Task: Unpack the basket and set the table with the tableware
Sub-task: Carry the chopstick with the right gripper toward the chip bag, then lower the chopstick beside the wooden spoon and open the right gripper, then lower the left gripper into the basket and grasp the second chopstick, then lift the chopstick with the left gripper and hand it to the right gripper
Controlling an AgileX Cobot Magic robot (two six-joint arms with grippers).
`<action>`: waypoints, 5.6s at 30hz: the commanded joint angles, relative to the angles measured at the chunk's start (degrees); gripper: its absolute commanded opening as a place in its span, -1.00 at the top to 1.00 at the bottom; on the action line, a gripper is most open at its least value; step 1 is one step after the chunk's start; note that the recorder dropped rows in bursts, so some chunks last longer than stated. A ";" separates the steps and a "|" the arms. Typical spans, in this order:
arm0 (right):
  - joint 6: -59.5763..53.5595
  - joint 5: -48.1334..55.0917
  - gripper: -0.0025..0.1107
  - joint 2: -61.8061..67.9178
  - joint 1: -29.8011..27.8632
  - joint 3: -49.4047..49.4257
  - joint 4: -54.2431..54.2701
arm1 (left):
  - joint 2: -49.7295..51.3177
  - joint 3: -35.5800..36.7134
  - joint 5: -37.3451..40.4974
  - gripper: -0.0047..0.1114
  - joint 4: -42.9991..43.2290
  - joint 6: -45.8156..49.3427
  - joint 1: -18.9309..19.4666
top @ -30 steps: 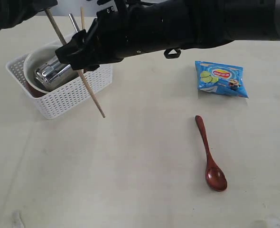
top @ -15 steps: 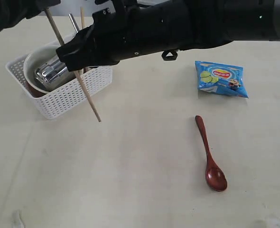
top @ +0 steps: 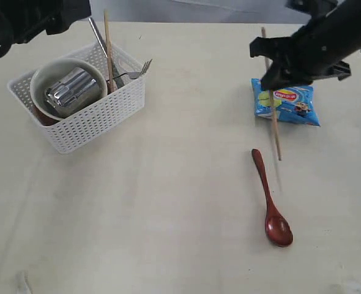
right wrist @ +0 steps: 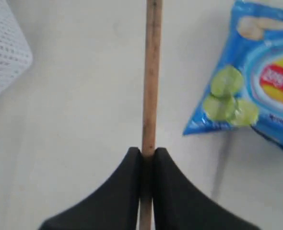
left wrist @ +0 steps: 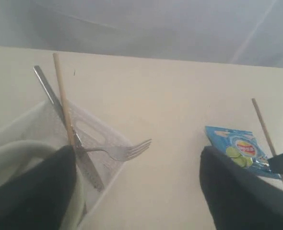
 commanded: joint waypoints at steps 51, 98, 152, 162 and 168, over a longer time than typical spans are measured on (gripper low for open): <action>7.53 -6.68 0.21 1.79 -1.22 21.81 -8.36 | -0.04 -0.30 2.09 -0.25 3.04 0.40 -0.39; -4.25 -20.19 0.21 -10.89 -0.58 4.09 -9.01 | 56.39 -53.51 11.68 -0.25 3.36 4.18 8.46; -4.36 -21.80 0.21 -10.89 -0.58 4.09 -9.01 | 62.50 -53.61 11.15 0.67 1.77 1.18 9.45; -4.36 -22.00 0.21 -10.89 -0.58 4.09 -9.01 | 62.75 -53.61 11.15 0.92 1.33 1.18 9.45; -4.24 -22.22 0.21 -10.89 -0.58 4.09 -8.78 | 61.27 -53.61 11.58 0.92 1.12 1.18 9.45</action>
